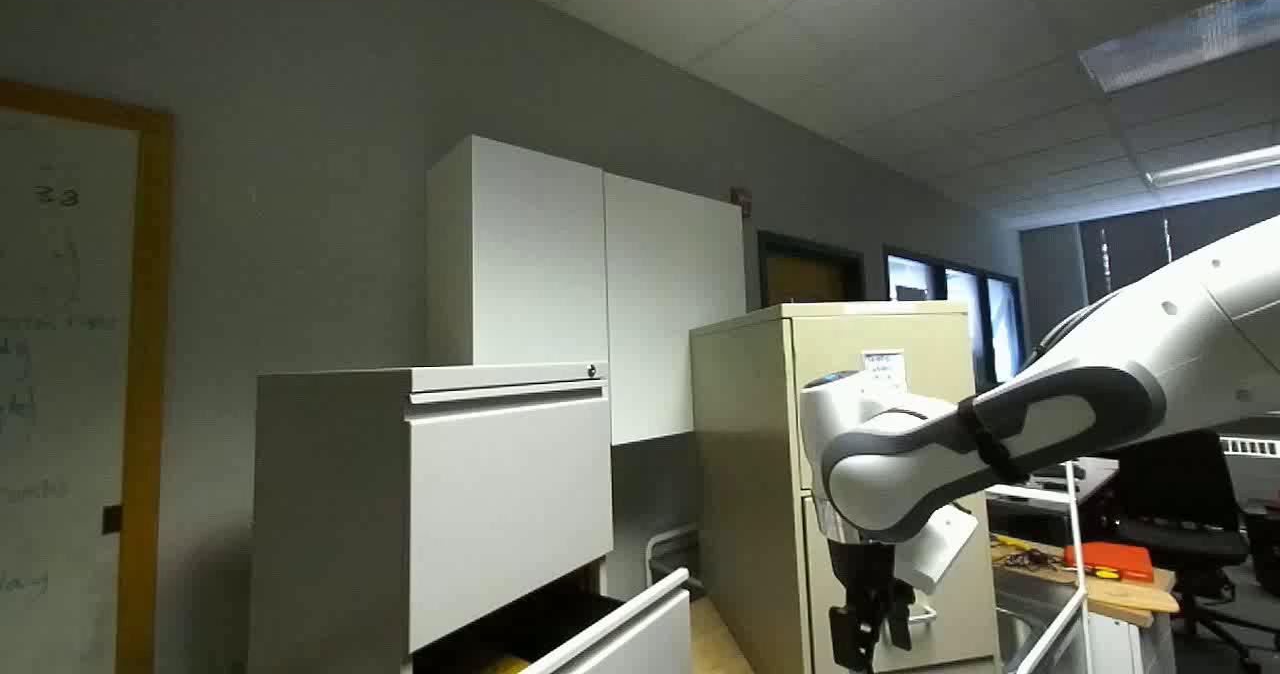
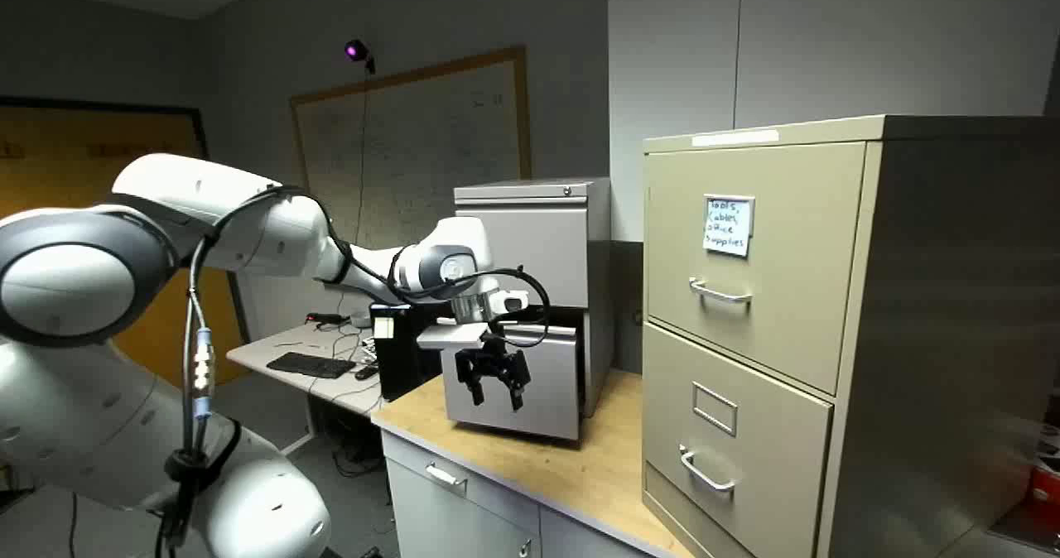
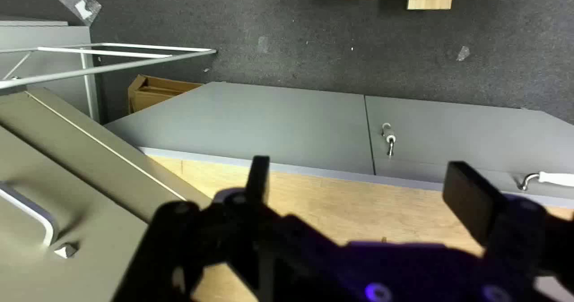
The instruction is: Close the bottom drawer of the cabinet to the left.
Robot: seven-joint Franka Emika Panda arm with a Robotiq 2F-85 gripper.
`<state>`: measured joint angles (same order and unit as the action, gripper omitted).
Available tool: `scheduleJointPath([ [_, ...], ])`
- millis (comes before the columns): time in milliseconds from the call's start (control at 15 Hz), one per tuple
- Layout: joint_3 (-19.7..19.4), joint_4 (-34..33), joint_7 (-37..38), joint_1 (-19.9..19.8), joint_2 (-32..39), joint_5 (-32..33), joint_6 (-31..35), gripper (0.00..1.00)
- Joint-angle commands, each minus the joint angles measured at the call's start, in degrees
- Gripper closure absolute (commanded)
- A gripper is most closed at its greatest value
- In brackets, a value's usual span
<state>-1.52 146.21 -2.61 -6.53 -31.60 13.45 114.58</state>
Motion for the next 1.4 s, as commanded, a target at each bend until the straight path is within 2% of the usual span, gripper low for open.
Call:
scheduleJointPath([
  [0,-0.52,-0.11,0.26,0.61,0.01,0.27,-0.18,0.0],
  [600,-0.71,-0.4,-0.07,0.69,0.32,0.07,-0.23,0.0],
  [1000,0.22,-1.91,1.0,0.99,2.4,0.92,6.21,0.0],
  [1067,0.43,-2.25,1.37,1.07,2.97,0.87,8.0,0.25],
  [1133,0.58,-2.77,1.62,1.26,3.78,0.56,9.68,0.27],
  [1333,0.72,-4.16,1.71,1.77,6.38,0.0,15.28,0.5],
])
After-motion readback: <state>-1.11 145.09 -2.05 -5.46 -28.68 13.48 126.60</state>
